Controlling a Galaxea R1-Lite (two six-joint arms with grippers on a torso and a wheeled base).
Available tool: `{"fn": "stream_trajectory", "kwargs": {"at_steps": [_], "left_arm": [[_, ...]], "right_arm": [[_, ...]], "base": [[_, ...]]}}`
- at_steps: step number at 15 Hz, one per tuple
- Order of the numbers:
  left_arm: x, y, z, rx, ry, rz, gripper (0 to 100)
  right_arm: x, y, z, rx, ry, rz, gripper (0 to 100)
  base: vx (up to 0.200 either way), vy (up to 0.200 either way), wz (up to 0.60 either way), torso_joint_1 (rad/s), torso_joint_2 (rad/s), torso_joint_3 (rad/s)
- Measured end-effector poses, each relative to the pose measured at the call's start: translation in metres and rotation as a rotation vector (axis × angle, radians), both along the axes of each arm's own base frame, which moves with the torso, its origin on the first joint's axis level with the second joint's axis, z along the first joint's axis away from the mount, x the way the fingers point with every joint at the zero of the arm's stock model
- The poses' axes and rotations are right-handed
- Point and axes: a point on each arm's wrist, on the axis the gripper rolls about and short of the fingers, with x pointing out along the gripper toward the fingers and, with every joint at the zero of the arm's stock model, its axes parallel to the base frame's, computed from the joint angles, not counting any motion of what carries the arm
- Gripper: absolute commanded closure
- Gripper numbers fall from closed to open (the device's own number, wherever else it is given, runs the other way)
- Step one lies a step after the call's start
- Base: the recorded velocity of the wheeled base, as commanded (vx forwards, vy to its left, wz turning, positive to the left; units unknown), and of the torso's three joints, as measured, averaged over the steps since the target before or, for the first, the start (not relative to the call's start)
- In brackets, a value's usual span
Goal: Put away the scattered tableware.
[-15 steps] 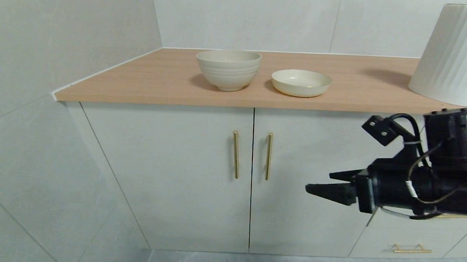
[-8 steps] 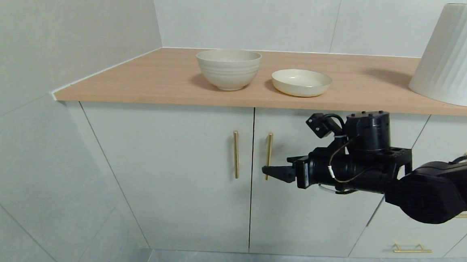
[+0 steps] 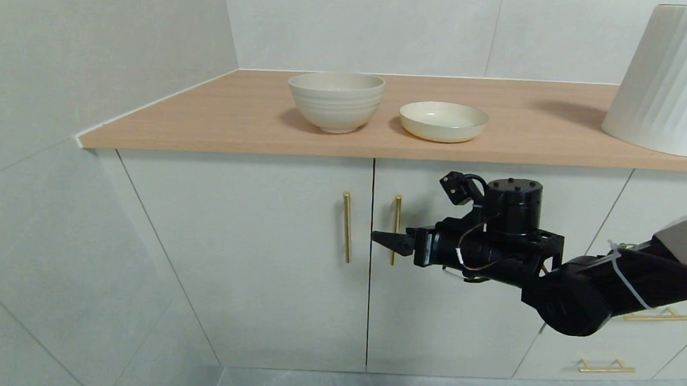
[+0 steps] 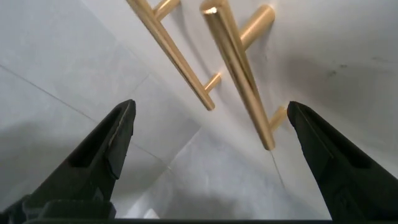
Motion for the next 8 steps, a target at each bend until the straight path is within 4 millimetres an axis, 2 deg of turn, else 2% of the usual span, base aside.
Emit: {"fn": "stream_trajectory", "kwargs": {"at_steps": [8], "left_arm": [[0.000,0.000,0.000,0.000,0.000,0.000,0]], "right_arm": [[0.007,0.019,-0.020,0.057,-0.009,0.023,0]], "base": [[0.000,0.000,0.00,0.000,0.00,0.000]]}}
